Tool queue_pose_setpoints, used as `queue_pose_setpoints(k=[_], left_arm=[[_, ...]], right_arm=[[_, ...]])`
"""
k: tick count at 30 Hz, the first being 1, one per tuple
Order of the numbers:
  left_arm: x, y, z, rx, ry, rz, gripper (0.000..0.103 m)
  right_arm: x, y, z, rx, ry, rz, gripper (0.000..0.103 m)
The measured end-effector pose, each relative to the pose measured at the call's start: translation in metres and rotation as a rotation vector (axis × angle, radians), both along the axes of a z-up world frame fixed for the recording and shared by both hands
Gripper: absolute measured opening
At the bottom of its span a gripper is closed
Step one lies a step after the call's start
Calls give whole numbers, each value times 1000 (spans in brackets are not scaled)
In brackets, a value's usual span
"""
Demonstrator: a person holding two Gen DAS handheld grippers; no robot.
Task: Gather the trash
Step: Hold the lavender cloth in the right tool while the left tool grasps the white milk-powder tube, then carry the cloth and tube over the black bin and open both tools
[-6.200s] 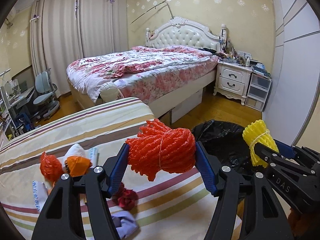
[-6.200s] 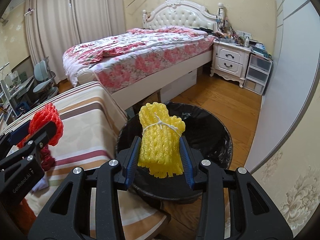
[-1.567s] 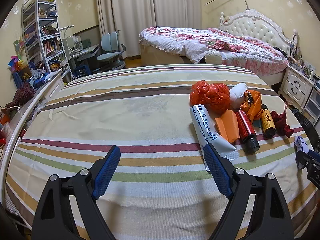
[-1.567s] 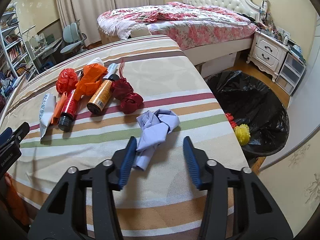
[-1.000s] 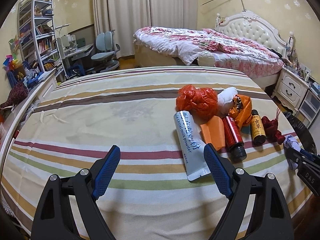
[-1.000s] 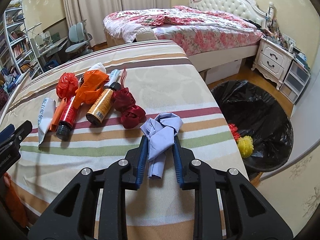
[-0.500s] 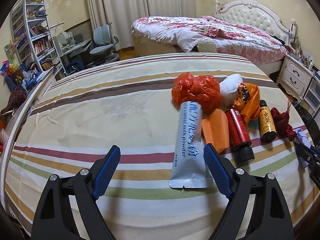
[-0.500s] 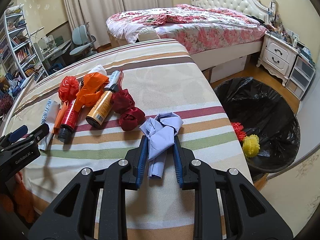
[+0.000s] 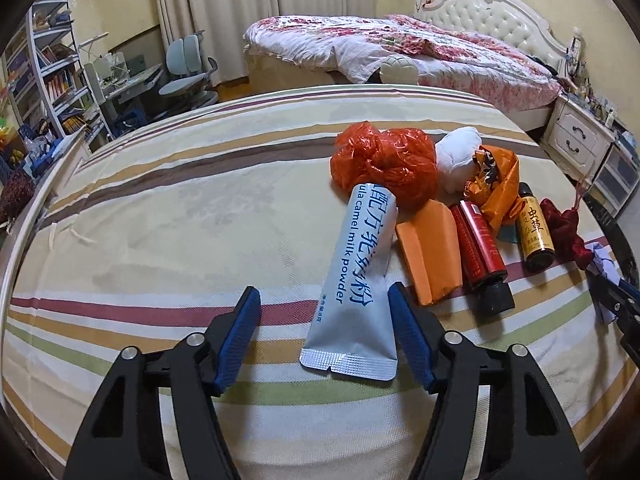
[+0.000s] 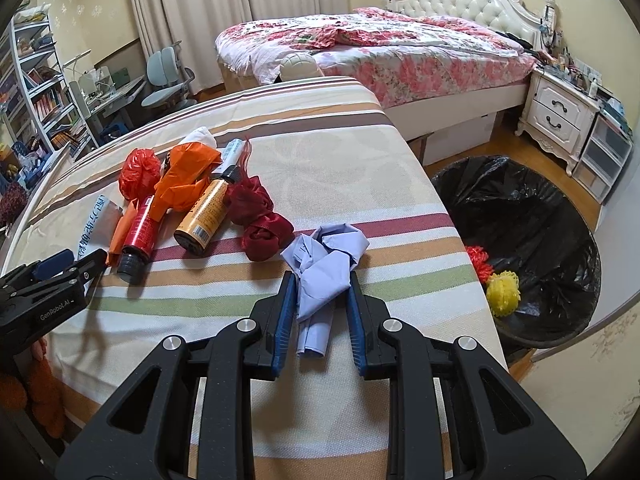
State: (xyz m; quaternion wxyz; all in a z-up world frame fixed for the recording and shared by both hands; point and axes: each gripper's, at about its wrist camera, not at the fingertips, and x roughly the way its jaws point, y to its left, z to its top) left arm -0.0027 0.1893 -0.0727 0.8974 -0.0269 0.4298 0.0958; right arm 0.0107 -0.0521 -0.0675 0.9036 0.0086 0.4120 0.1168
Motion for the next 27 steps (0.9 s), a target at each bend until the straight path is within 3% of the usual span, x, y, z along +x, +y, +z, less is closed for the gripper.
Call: queue_pose_setpoints(k=[2,4,17,27], left_arm=[[-2,1,1,-15,-8,-14,47],[-5,-1,1,-1,-17,-23,40],[-27,-11,25,-9,-119,-22,37],[-12,-73,57,-53,-240,-167,37]], right_arm=[[0,1,0,-2,-1,1,24],[-1,2,1,-7,-4,2,23],[-9,-3,16,-7,-59,0,23],[-4,-49,43,-26,-146,-91,23]])
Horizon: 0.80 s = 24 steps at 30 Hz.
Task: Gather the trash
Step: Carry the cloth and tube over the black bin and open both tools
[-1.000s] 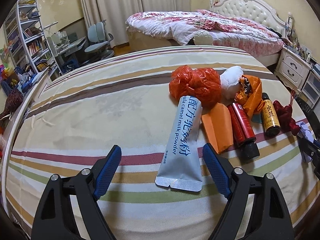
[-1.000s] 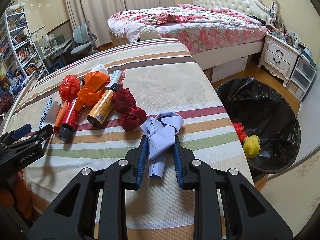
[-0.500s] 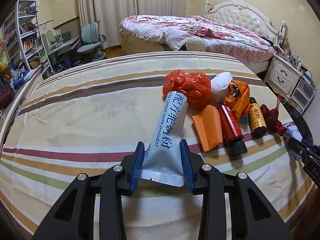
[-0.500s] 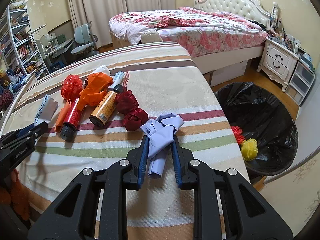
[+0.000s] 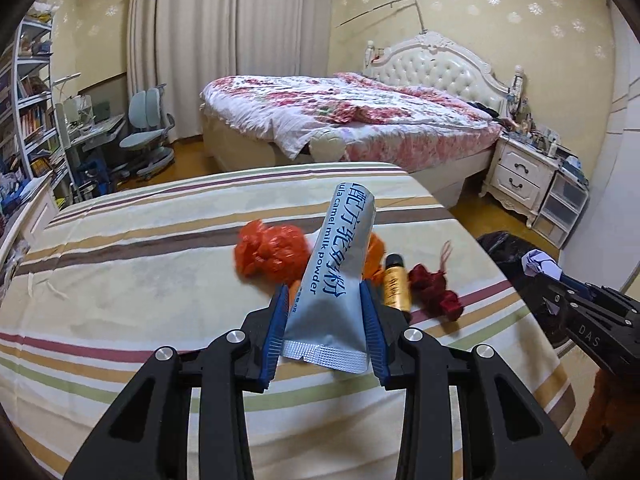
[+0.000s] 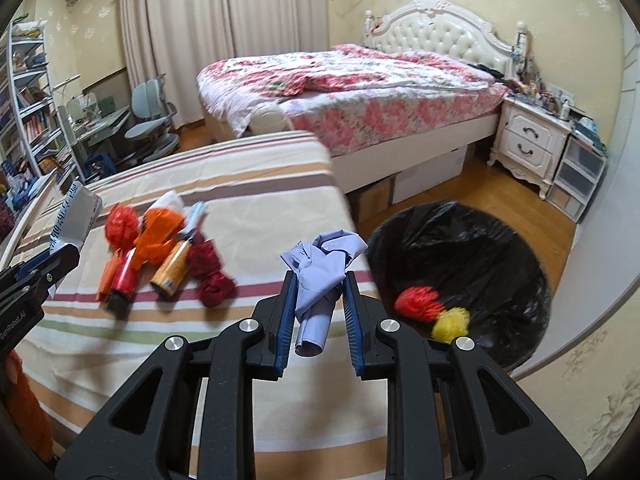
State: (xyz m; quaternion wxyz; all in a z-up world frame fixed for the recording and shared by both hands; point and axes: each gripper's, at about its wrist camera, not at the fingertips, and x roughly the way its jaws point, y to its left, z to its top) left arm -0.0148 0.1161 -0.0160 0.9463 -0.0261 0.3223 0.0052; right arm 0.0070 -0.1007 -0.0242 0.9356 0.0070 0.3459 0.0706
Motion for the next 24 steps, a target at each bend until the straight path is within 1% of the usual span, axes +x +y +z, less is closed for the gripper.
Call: queue_pose_setpoints(k=[6,11,16,24], left_arm=[[28,-59,7,-2,-37,-113,37],[50,-103,3,2,-30,-182,37],[71,-141,-7,24,-18,-235,37],[102,-175,-23,60,23,-271,37]], right_arm=[[11,-46,5,-8,-28,-86,23],[23,-73,2,-17,-42,-126,23],[41,-94,-9,-31,-25,-150,23],[58,-120,-21,-6,-2,-187,23]])
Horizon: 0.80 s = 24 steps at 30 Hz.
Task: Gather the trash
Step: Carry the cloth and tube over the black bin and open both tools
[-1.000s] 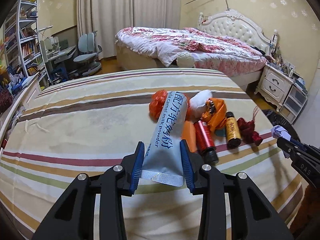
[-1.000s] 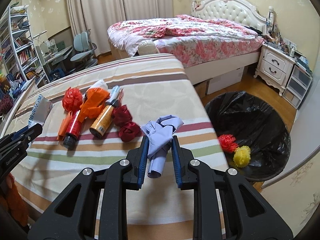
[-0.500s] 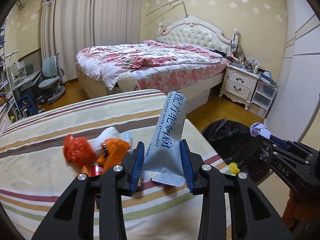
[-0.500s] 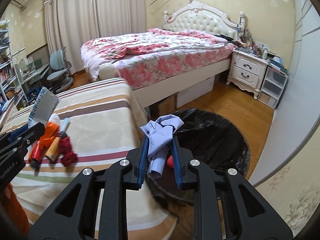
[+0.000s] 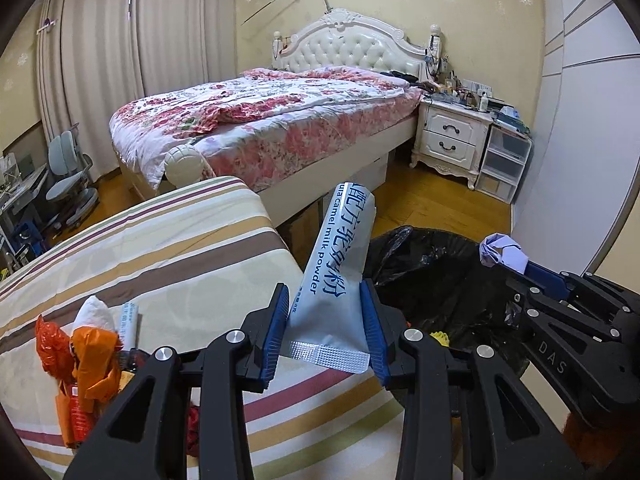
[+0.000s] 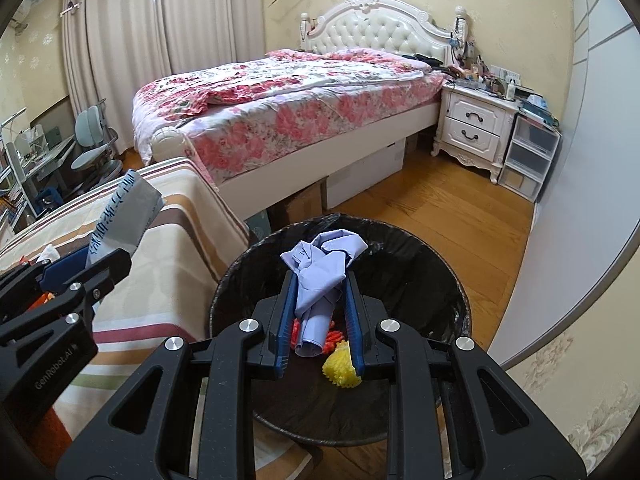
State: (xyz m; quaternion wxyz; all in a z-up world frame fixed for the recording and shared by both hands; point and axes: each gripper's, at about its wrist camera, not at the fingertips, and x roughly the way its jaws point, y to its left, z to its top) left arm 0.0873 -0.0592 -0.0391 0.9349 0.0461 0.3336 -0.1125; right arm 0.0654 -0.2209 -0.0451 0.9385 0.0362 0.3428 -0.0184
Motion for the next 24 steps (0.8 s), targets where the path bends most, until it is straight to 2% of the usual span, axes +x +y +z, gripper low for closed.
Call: queue_pose_setpoints(k=[15,16,19,21,24], left_arm=[[25,-37,-17,68,31,-43,40],[25,-37,-18,71,31,-43,41],[27,-36,-18,71,29,-33,60],[27,-34,-17,65,31,-28,60],[24,-31,-16,62,29,-18,67]], right_arm=[[21,-26,-14,28,18,-56,23],[20,-27,-15,26,16,-59,23],[19,-31,-15,23,7,-75,25],[20,-33,-15,22,8,-87,26],[18,-37,-14,26,7,-105,35]])
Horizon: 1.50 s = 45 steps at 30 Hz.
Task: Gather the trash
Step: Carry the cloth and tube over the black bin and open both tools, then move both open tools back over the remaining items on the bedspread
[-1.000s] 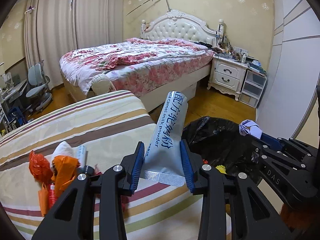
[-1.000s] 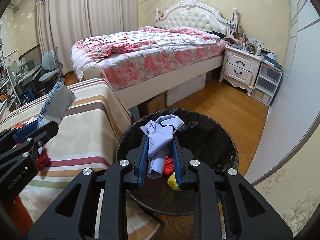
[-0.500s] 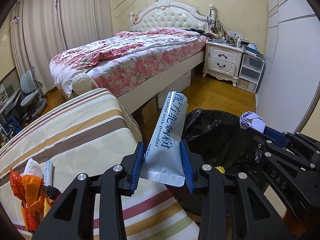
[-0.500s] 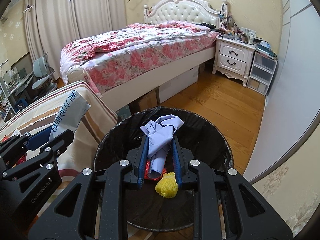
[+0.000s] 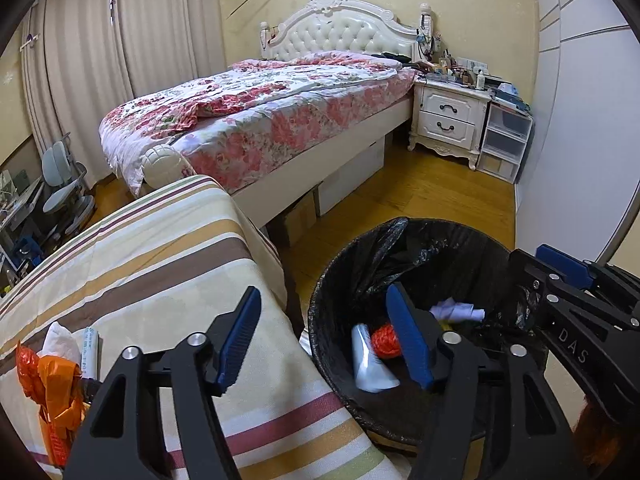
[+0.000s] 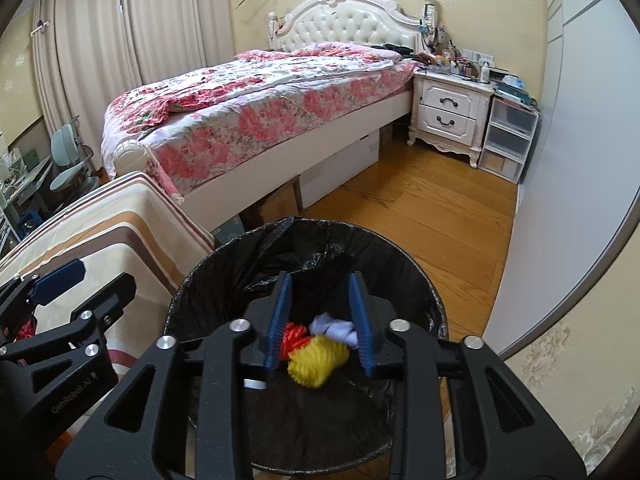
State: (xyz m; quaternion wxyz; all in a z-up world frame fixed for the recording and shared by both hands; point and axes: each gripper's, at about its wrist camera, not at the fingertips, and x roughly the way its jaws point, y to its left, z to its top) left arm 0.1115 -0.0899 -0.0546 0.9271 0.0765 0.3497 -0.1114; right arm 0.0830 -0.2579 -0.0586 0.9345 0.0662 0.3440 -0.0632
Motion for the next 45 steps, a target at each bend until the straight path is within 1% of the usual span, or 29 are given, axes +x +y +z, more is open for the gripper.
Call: queue_pose_setpoints(k=[1,3,5,6,7,12,23,36,40,45], left_arm=[[-2,1,1,-1,-3,4,69],[-5,5,5,-4,-13,14,70],[-9,9,7,1,-19,27,72],[-11,12,8,2,-22,33,72],[-13,15,9,3,-25,37,73],[-26,33,15,-4,-25,66,73],[-63,82,22,-2,-31,150,73],[-105,154,25,-2,-34,288,73],[-113,177,23,-2,-32,339,73],[-121,213,15,-11,-11,410,73]], right_arm=[[-1,0,1,0,-3,-4,36],[-4,1,2,-5,-3,-4,37],[-7,2,3,-10,-4,-8,41],[-9,3,4,-12,-6,-8,45],[-10,4,5,-12,-8,-10,47],[-21,13,8,-6,-5,-4,51],[-48,54,13,22,5,66,52],[-70,129,16,15,11,231,52],[-74,149,18,6,8,277,52],[-76,173,19,-6,10,330,52]])
